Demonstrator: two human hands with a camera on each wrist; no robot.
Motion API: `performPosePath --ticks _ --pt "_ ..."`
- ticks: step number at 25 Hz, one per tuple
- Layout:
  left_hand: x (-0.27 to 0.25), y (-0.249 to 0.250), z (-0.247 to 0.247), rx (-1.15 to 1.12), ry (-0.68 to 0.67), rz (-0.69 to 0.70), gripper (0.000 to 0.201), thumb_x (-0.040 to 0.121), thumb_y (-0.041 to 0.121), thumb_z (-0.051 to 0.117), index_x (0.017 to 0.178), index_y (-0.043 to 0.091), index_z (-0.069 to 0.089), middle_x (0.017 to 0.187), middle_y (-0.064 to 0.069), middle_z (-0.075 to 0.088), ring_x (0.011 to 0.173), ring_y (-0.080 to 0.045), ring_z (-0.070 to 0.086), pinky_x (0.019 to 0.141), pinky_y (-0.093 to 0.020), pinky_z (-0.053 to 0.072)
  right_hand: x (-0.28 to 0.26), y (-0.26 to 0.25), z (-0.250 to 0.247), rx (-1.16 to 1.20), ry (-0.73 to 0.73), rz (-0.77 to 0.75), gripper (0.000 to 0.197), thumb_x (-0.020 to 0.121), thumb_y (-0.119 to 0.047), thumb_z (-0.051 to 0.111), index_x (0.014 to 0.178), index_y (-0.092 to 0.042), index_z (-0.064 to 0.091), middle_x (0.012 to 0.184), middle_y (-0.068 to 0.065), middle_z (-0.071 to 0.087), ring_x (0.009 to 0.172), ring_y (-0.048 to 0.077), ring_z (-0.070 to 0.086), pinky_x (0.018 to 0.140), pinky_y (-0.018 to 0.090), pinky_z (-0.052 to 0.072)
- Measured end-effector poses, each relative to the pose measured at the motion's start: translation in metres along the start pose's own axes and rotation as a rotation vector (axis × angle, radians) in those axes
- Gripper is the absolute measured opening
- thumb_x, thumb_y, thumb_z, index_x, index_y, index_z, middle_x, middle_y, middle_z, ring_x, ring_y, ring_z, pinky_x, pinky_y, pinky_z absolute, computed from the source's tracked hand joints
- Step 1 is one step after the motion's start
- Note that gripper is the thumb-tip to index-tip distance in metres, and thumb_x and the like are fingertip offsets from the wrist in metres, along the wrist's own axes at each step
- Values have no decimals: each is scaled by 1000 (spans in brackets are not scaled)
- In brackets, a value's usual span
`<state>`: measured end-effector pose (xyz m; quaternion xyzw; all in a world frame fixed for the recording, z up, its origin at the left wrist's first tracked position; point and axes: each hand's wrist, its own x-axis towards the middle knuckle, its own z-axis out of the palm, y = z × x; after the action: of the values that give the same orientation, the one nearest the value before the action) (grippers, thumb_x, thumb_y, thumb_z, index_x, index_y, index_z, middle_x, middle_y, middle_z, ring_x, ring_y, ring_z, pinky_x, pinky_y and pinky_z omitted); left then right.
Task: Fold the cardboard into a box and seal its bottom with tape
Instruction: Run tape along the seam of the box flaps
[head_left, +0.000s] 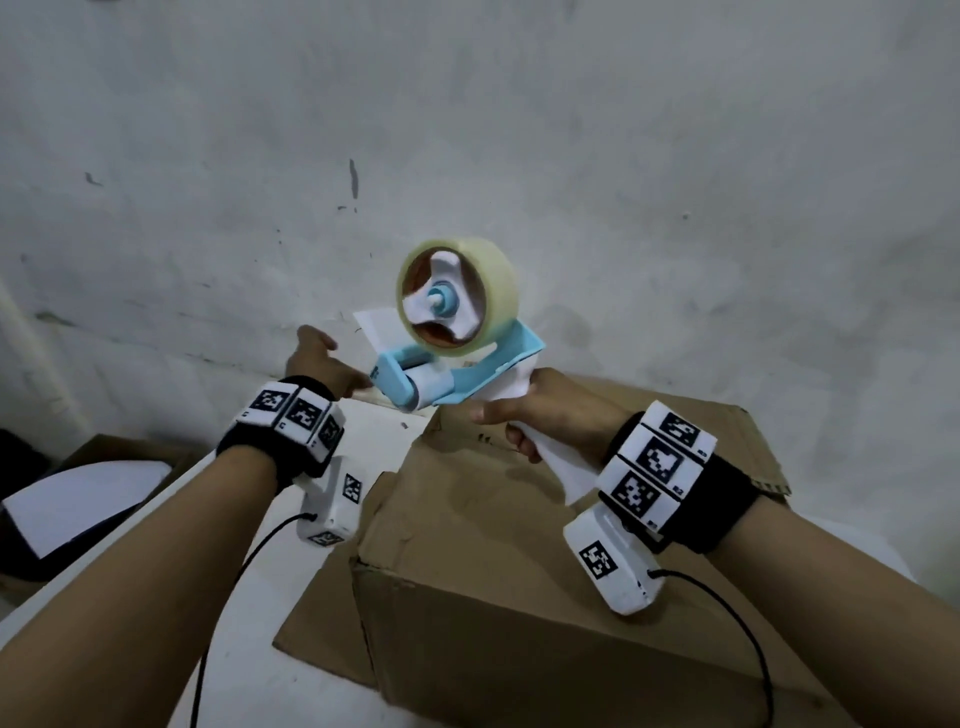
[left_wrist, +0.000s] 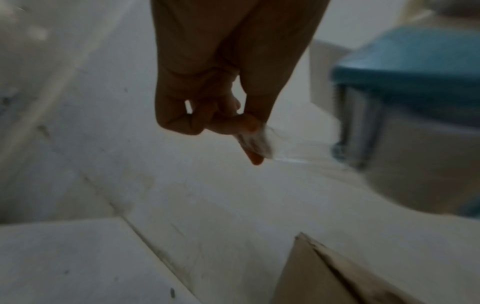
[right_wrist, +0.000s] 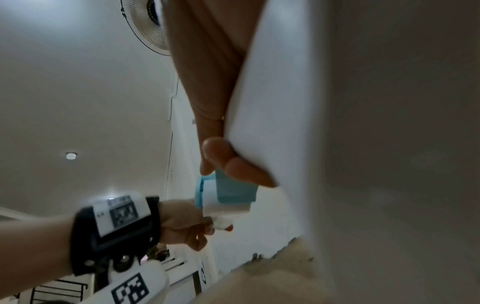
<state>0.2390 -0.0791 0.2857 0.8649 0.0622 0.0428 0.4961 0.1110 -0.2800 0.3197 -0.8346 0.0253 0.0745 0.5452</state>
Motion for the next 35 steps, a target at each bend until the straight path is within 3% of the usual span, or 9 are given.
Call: performPosePath --ticks 3,9,13,20,23,26,30,33,35 --pt "0 -10 -10 -29 -83 -88 55 69 3 77 102 11 34 65 -8 54 57 -16 49 61 -35 46 -17 6 -28 -70 -25 51 20 81 -22 70 71 -12 56 48 1 47 40 10 43 43 22 38" --pt "-17 -11 21 -100 -301 8 65 75 5 72 128 8 35 66 0 62 61 -12 53 55 -24 36 -27 29 -65 -174 -6 158 22 82 -23 69 81 -7 54 49 4 47 42 13 42 45 24 36" --pt "-13 -21 36 -66 -311 38 71 75 6 73 133 9 31 66 -1 62 60 -12 54 89 -42 46 -21 39 -67 -241 1 174 21 81 -21 69 87 -7 55 52 3 47 42 12 41 40 21 37" --pt "-15 -47 55 -91 -383 33 49 83 16 65 125 6 40 75 -2 61 62 -13 53 54 -24 35 -9 51 -62 -290 -44 203 17 80 -18 70 70 -12 57 39 -6 48 38 10 41 38 20 35" --pt "-11 -60 62 25 -411 74 59 87 22 60 136 10 29 105 -12 64 95 -29 60 77 -33 45 -8 49 -61 -302 -76 226 13 81 -16 69 77 -10 58 42 -5 49 41 12 42 40 21 37" --pt "-10 -104 53 459 -397 -32 78 86 29 60 145 10 12 142 -26 32 127 -40 39 106 -44 33 -9 49 -58 -292 -73 222 18 81 -14 69 67 -17 57 42 -3 47 38 11 41 40 21 36" --pt "-12 -87 22 136 -239 133 45 98 26 37 140 9 34 148 -12 35 136 -25 34 112 -33 24 -8 57 -54 -267 26 209 24 79 -14 70 61 -17 55 40 -4 45 35 8 38 38 20 32" --pt "-30 -37 26 -76 -553 279 43 100 27 31 141 16 34 149 0 34 138 -15 31 112 -27 21 -7 64 -48 -276 133 228 40 80 -17 70 43 -20 56 33 -5 43 30 5 36 34 17 30" --pt "-43 -28 46 77 -796 389 45 100 25 31 144 19 27 153 0 23 140 -16 25 114 -28 20 -7 65 -46 -280 171 252 40 80 -17 70 45 -19 51 30 -6 41 27 3 34 31 15 28"
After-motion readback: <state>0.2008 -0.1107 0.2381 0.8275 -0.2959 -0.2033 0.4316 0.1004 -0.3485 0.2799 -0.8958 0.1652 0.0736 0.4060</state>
